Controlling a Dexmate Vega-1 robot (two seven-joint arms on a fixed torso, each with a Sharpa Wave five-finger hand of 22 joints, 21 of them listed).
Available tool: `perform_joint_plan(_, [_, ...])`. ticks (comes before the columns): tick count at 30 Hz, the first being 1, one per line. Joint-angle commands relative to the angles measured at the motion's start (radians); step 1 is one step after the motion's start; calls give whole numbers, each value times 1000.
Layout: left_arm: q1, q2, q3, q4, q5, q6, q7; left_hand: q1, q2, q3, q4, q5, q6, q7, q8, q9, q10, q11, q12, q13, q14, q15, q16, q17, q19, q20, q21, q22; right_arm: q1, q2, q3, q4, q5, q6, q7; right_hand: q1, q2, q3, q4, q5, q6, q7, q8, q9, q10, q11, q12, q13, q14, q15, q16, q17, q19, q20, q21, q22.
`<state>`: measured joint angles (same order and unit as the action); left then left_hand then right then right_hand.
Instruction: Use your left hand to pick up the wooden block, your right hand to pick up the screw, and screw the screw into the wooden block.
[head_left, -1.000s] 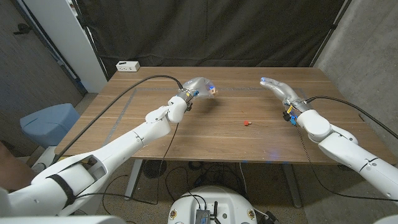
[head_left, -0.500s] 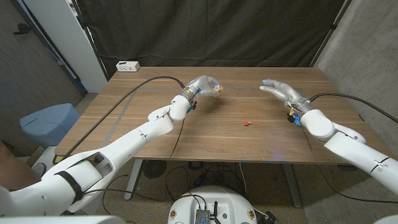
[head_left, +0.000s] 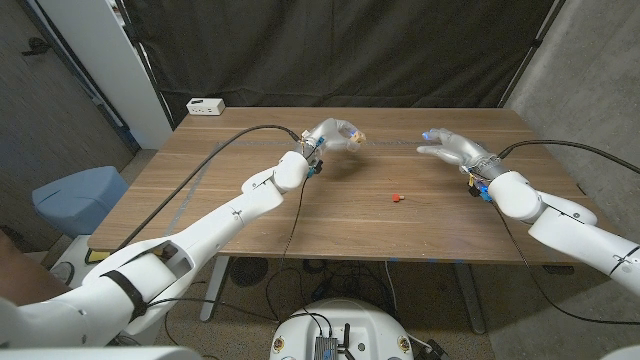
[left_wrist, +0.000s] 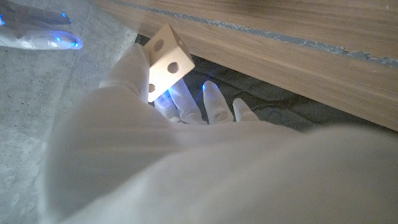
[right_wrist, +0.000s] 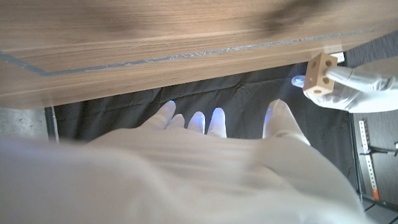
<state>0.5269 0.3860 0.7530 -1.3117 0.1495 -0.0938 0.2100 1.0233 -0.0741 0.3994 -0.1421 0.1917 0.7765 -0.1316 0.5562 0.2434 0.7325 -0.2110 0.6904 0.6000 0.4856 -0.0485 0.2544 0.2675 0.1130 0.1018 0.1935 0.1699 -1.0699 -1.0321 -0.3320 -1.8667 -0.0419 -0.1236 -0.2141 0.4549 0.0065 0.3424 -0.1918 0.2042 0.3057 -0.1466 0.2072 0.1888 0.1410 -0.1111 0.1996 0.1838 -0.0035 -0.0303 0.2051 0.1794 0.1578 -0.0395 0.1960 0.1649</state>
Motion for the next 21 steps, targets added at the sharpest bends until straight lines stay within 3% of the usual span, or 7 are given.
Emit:
perform_joint_plan(1, [1, -40, -22, 46, -125, -37, -34, -6, 9, -2, -2, -4, 13, -8, 46, 3, 19, -10, -9, -7, -2, -121, -3, 2, -1, 2, -3, 3, 9, -58, -24, -54, -94, -82, 25, 24, -7, 11, 1, 5, 10, -4, 8, 2, 3, -9, -3, 6, 5, -44, -3, 3, 14, -19, 2, 2])
perform_joint_plan(21, [-28, -107, -34, 158, -277, -92, -117, -9, 31, -10, 4, 7, -5, -8, 40, -7, 16, -10, -32, -24, -22, -118, -5, 8, -17, 10, -7, 4, -22, -146, -18, -133, -181, -138, 69, 82, -32, 27, 4, 0, 24, 0, 13, 4, 14, -3, -2, 7, 20, -47, -1, 4, 37, -19, 3, 2])
